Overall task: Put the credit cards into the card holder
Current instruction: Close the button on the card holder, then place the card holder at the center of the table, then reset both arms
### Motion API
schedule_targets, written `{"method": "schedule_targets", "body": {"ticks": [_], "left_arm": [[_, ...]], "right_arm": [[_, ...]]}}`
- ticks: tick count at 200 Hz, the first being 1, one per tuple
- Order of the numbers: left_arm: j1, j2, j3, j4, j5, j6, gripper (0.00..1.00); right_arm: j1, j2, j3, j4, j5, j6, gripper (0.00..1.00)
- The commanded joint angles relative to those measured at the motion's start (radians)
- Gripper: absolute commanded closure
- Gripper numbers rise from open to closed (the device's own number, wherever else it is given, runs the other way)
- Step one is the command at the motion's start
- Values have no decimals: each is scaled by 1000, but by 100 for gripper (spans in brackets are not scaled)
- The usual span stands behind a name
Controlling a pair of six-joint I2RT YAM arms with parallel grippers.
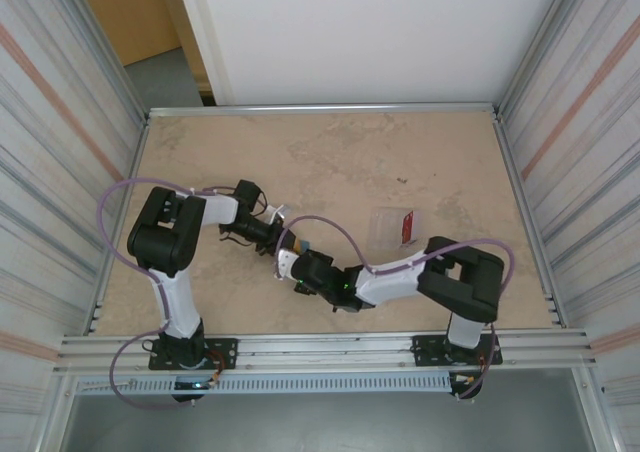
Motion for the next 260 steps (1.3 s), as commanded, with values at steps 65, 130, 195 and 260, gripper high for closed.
{"method": "schedule_targets", "body": {"ticks": [65,130,195,260], "left_arm": [[-16,7,144,19,-24,-40,88],[-6,134,382,-279,-129,101,49],[86,-79,328,-312,-388,189,3],[345,-454,3,95,-467,214,1]], "right_arm": [[-300,-671,-120,-339,-142,373,64],[-568,-922,-138,-566,-181,488,23],[-997,-958,-80,-639,-433,429,1],[-1364,-834,-145,-438,-571,410,1]]}}
